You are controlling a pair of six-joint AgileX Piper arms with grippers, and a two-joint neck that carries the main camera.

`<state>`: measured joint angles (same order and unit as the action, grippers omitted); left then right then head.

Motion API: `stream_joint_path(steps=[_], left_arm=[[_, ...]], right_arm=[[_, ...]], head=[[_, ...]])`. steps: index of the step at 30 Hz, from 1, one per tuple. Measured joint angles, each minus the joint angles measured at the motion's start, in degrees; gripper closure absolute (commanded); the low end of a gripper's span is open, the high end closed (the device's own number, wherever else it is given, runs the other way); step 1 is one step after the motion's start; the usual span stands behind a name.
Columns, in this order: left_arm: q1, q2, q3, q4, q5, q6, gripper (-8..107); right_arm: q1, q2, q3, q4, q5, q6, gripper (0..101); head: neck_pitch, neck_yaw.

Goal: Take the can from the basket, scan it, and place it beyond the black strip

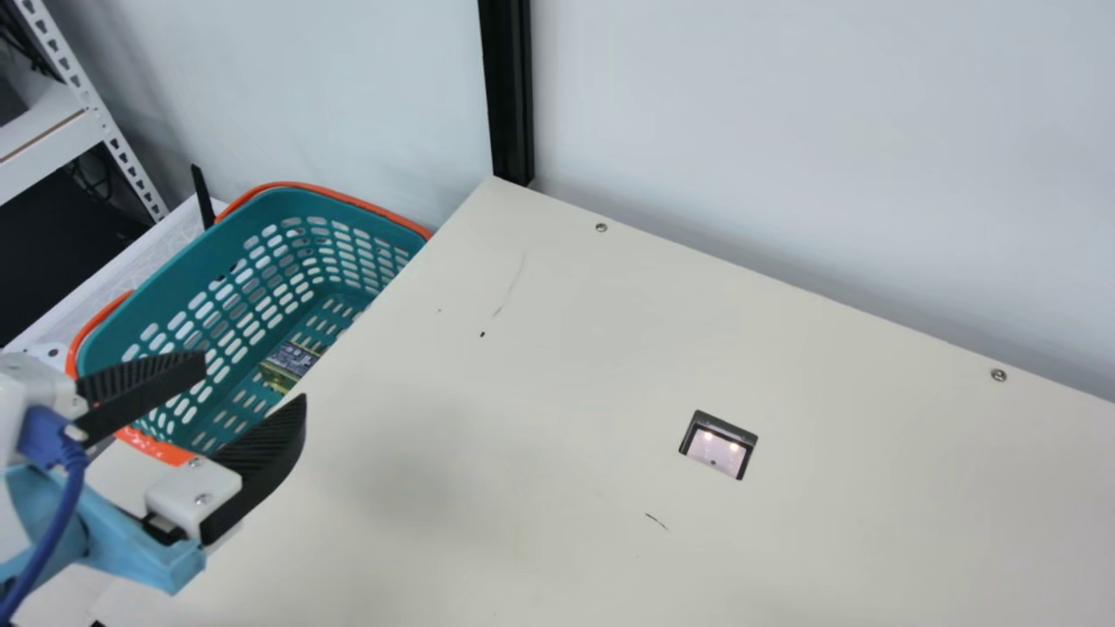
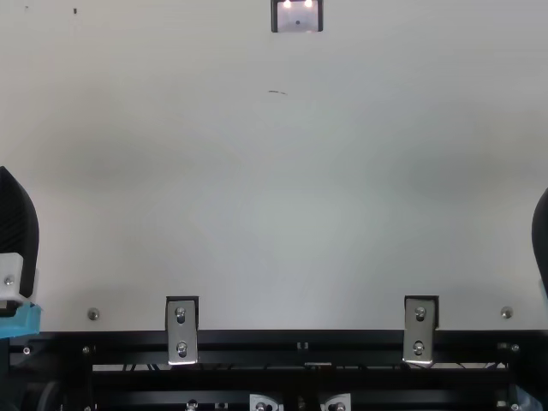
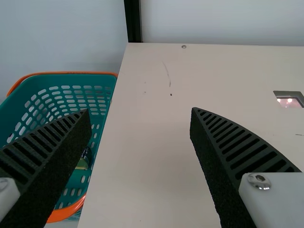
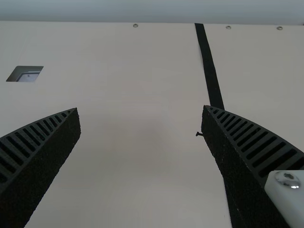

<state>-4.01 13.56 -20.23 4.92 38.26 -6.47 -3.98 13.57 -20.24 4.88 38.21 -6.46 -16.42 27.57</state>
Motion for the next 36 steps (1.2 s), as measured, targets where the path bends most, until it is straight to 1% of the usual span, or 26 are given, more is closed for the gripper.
stream_joint_path(steps=[14, 19, 25, 31, 36], left_arm=[[-0.3, -0.1, 0.0, 0.3, 0.6, 0.0, 9], [1.8, 4.4, -2.2, -0.9, -2.2, -0.8, 9], [4.0, 12.1, -7.6, -1.0, -3.7, -4.4, 9], [6.5, 22.1, -15.2, -0.7, -4.6, -8.0, 9], [9.8, 31.0, -21.0, -2.6, -4.3, -9.5, 9]], right_arm=[[0.0, 0.0, 0.0, 0.0, 0.0, 0.0, 0], [0.0, 0.0, 0.0, 0.0, 0.0, 0.0, 0], [0.0, 0.0, 0.0, 0.0, 0.0, 0.0, 0], [0.0, 0.0, 0.0, 0.0, 0.0, 0.0, 0], [0.0, 0.0, 0.0, 0.0, 0.0, 0.0, 0]], head=[[0.3, 0.0], [0.0, 0.0], [0.0, 0.3], [0.0, 0.3], [0.0, 0.3]])
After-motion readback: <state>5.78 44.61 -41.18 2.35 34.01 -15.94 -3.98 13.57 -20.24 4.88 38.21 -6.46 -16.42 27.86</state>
